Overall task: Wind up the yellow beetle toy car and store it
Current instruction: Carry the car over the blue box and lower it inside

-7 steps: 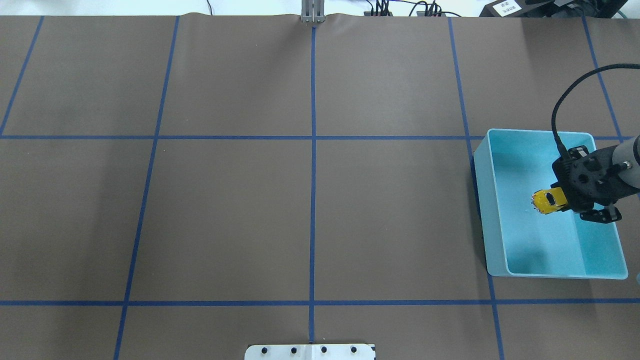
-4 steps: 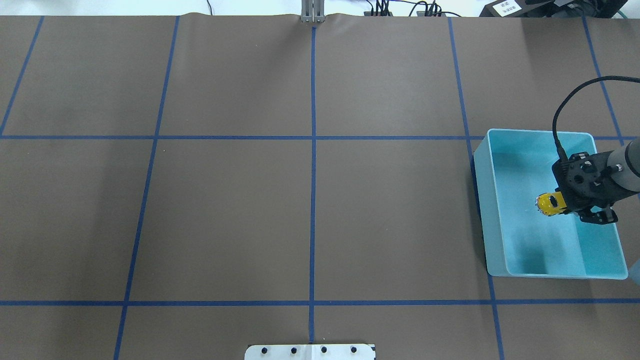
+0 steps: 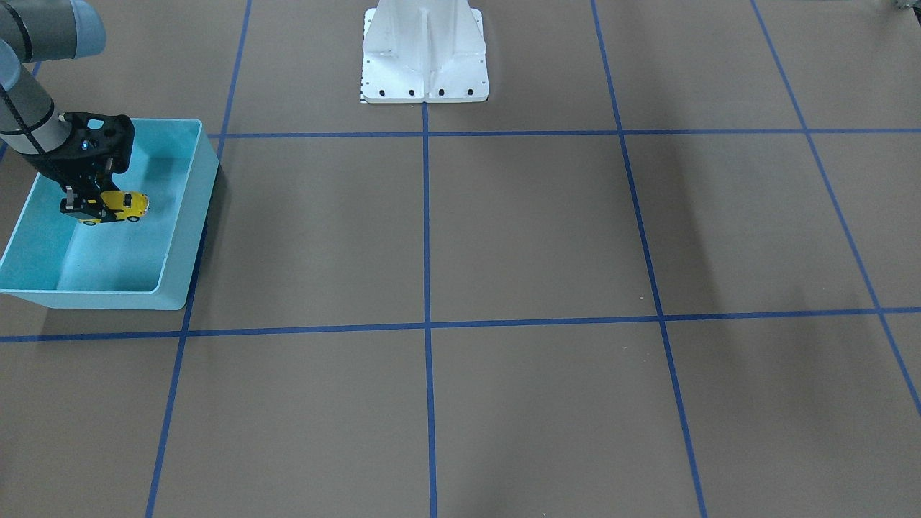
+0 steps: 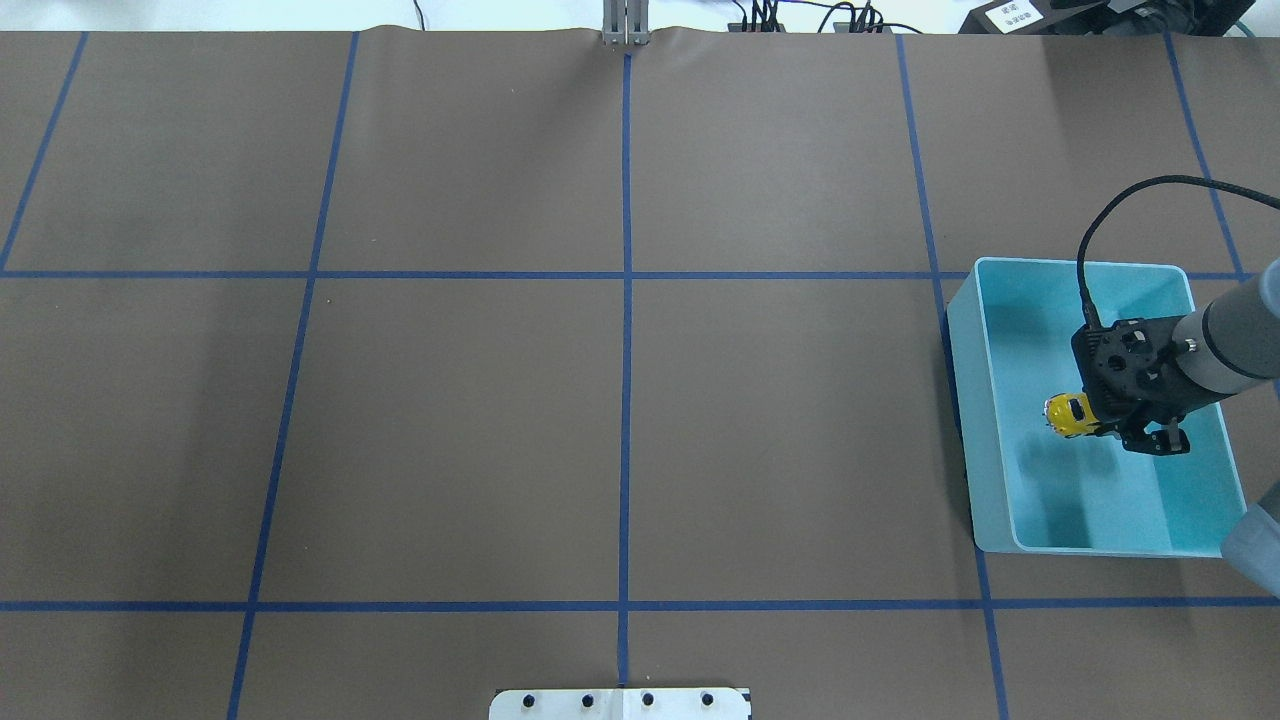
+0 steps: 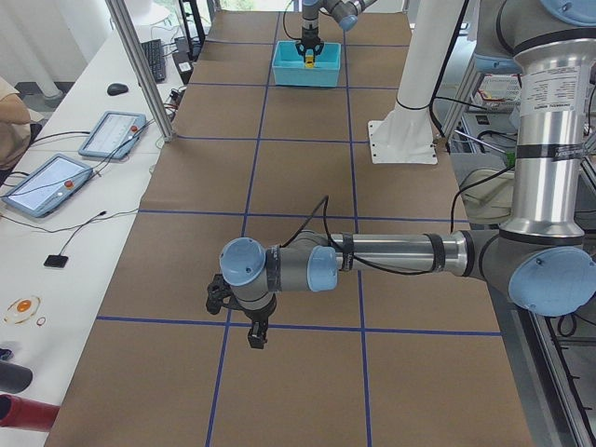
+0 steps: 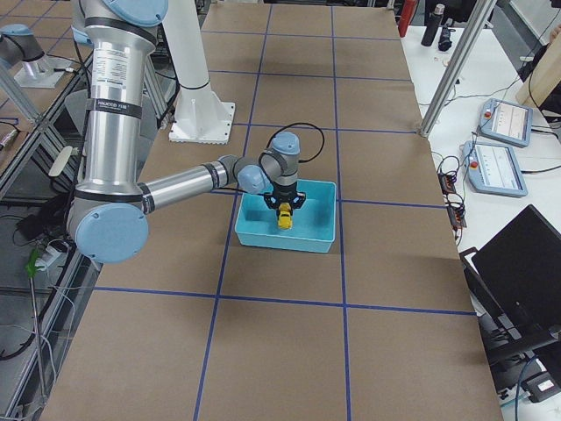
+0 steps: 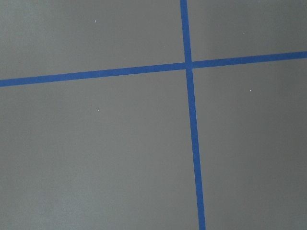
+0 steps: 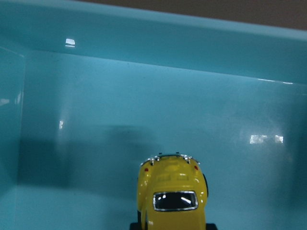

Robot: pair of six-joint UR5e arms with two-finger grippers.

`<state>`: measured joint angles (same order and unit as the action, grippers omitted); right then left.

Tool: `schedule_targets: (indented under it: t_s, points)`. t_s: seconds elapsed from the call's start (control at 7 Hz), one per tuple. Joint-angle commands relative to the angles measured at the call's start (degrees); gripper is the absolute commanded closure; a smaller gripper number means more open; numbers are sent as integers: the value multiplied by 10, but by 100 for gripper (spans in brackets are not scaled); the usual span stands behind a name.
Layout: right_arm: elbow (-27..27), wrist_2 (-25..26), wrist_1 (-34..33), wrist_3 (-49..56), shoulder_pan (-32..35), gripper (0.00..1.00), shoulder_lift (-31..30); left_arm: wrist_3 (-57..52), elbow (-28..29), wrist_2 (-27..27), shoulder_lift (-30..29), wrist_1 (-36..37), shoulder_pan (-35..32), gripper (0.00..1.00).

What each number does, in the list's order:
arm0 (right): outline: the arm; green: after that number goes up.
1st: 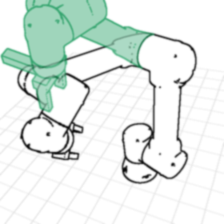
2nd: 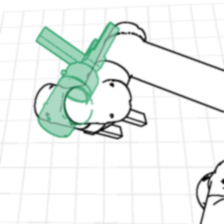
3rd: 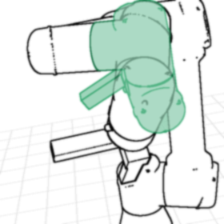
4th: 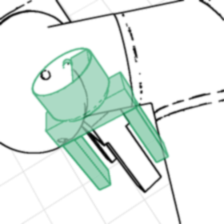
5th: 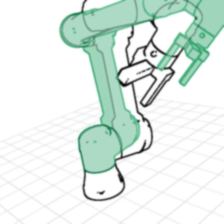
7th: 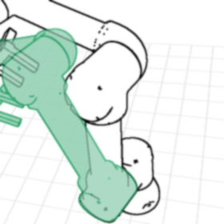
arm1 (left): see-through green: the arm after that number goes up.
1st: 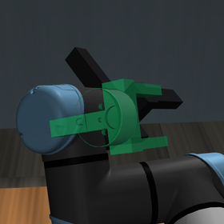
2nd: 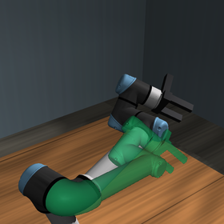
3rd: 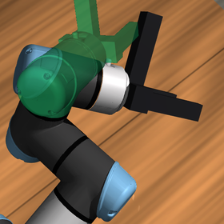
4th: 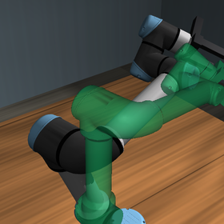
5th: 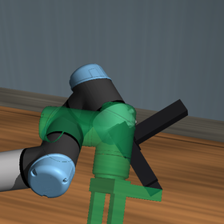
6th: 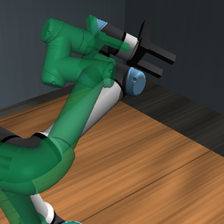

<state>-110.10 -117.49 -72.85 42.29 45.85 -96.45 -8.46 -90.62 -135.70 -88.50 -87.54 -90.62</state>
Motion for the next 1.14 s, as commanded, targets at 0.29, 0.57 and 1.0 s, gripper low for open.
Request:
schedule_targets:
  t_s: [0.29, 0.57, 1.0]
  points:
    - [9, 0, 20, -2, -10, 1, 2, -1, 0, 0, 0, 0, 0, 0]
    - [8, -1, 23, -7, -9, 0, 2, 0, 0, 0, -1, -1, 0, 0]
    - [-53, -32, 17, -54, 77, 0, -6, -1, 0, 0, -1, -1, 0, 0]
